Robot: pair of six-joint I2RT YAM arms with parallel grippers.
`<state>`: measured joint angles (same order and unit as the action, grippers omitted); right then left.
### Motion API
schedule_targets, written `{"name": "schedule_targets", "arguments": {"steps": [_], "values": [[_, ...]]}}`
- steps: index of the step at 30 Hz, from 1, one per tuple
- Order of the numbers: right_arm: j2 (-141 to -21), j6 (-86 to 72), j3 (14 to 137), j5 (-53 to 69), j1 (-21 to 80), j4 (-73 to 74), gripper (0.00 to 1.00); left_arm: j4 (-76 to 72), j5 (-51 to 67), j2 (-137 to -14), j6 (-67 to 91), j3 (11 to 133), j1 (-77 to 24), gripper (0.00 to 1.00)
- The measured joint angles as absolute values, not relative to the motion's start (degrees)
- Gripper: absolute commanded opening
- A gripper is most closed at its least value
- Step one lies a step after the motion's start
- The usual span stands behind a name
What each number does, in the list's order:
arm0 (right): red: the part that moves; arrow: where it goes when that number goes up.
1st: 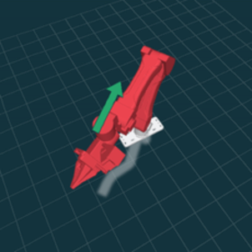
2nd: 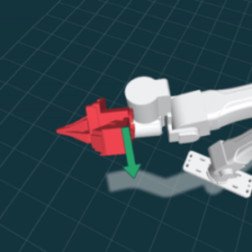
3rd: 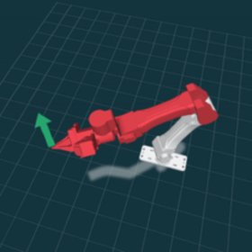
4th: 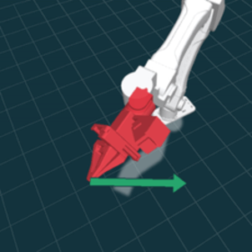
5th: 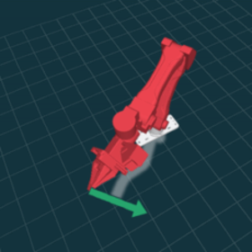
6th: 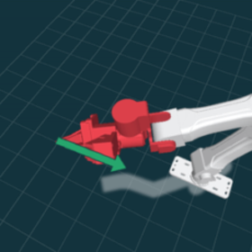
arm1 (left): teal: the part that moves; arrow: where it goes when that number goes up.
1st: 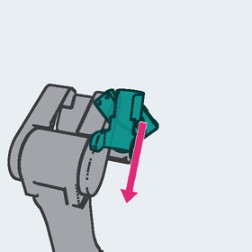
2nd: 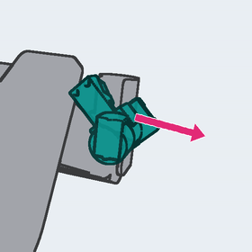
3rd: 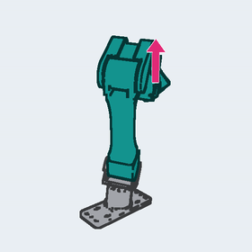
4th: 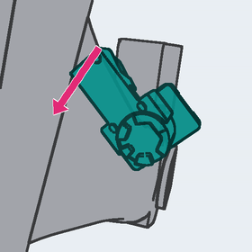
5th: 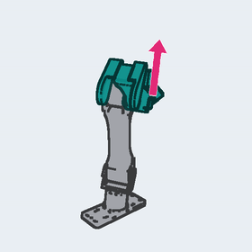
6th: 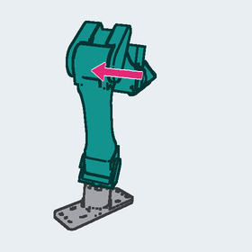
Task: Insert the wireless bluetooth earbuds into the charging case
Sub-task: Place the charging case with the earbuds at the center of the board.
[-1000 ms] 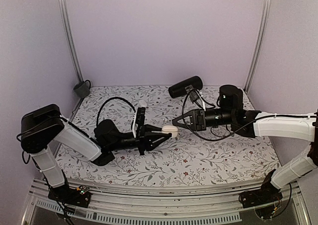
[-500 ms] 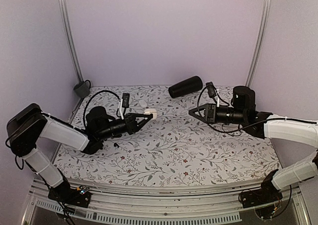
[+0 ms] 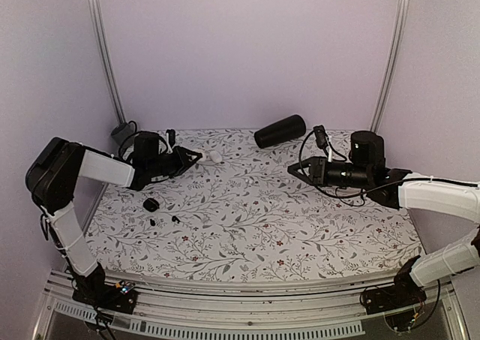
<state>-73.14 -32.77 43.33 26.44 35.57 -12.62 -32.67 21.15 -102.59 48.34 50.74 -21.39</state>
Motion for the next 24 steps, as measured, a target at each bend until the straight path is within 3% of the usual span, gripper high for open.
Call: {"name": "schedule_targets", "arguments": {"steps": [9, 24], "values": [[-73.19, -32.51, 43.33, 26.48, 35.55, -11.9, 0.28, -23.68, 25.78, -109.6, 49.12, 53.3, -10.59, 0.14], [-75.61, -32.42, 43.62, 29.1, 35.55, -12.1, 0.28, -14.5, 27.83, -114.04, 46.5, 57.14, -8.86, 0.27]]}}
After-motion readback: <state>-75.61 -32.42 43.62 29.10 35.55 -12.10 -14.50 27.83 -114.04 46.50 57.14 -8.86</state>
